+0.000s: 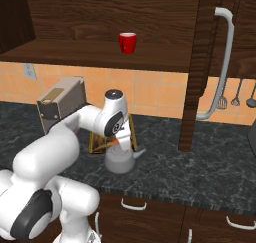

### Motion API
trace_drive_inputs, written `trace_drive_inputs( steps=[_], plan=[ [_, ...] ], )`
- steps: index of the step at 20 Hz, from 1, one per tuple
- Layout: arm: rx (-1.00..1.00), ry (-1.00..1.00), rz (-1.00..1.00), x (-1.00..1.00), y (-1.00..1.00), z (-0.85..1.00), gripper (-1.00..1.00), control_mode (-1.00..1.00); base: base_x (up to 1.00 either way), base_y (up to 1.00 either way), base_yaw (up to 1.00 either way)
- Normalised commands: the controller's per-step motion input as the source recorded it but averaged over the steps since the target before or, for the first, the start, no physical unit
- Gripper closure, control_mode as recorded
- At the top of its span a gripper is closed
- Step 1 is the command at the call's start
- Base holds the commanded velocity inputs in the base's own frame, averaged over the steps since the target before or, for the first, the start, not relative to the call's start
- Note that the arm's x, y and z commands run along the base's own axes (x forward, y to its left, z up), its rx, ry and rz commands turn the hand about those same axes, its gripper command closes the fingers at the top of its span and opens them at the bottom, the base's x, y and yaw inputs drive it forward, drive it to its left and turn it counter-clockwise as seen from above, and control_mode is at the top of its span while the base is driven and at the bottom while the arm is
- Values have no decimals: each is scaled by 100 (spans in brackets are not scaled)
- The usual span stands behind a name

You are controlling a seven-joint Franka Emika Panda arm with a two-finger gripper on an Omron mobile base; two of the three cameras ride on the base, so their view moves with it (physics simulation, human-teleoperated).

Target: Pick the kettle from the counter and place it on the tray. Then pick the mug from the cabinet and place it on the tray. Then close the cabinet doors.

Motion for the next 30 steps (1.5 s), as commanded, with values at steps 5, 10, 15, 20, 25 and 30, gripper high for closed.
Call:
trace_drive_inputs(
  steps=[5,10,15,20,25,30],
  plan=[
    [-1,-15,-2,-1,15,28,100,-100,0,0,0],
    [-4,-13,-2,7,36,25,100,-100,0,0,0],
    [-1,-6,-3,30,35,9,100,-100,0,0,0],
    [-3,-2,-2,35,28,23,100,-100,0,0,0],
    [-6,7,0,46,8,5,100,-100,0,0,0],
    [-2,5,-2,50,5,0,100,-100,0,0,0]
  ],
)
